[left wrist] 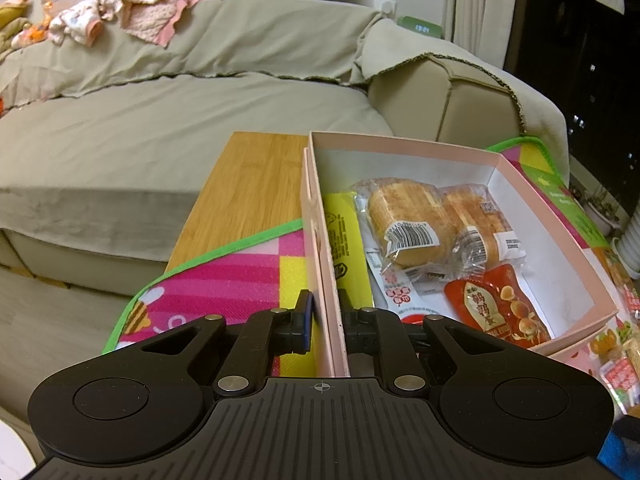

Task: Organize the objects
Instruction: 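Grasp a red-labelled hawthorn bar with the right gripper and lift it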

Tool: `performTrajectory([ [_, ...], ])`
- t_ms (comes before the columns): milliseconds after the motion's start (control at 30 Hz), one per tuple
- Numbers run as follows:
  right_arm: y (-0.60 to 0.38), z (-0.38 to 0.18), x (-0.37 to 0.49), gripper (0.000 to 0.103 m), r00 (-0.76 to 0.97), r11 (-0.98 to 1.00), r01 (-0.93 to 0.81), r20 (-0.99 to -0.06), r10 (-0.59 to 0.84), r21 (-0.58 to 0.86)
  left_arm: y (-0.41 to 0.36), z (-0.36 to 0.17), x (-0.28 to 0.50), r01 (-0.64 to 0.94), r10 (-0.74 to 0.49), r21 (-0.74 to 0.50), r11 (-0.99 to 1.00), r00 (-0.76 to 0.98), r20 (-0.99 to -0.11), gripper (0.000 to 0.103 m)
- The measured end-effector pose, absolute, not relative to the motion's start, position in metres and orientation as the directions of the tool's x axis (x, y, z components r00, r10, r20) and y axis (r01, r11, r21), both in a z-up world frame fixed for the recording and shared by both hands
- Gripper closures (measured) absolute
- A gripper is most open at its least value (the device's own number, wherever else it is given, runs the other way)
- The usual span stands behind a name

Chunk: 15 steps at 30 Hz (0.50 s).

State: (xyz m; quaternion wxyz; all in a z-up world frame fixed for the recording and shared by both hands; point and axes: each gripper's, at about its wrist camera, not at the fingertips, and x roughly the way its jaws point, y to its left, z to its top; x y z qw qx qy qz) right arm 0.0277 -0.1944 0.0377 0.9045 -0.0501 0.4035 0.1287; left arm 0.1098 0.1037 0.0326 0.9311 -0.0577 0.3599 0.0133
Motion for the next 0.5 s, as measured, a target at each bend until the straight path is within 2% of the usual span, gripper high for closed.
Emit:
performTrajectory([
  [200, -0.199, 0.07, 0.017, 0.067, 0.66, 0.954, -0.298, -0.712, 0.24, 0.045, 0.105, 0.033, 0.109, -0.062, -0.025, -0.106, 0.992, 0.743, -0.669, 0.089],
  [367, -0.197, 0.123, 0.011, 0.067, 0.736, 0.942, -0.33, -0.61, 0.294, 0.057, 0.107, 0.032, 0.109, -0.061, -0.033, -0.118, 0.991, 0.744, -0.667, 0.088],
  [500, -0.19, 0.17, 0.015, 0.067, 0.796, 0.927, -0.371, -0.494, 0.35, 0.059, 0.107, 0.031, 0.109, -0.062, -0.039, -0.127, 0.99, 0.746, -0.665, 0.088],
])
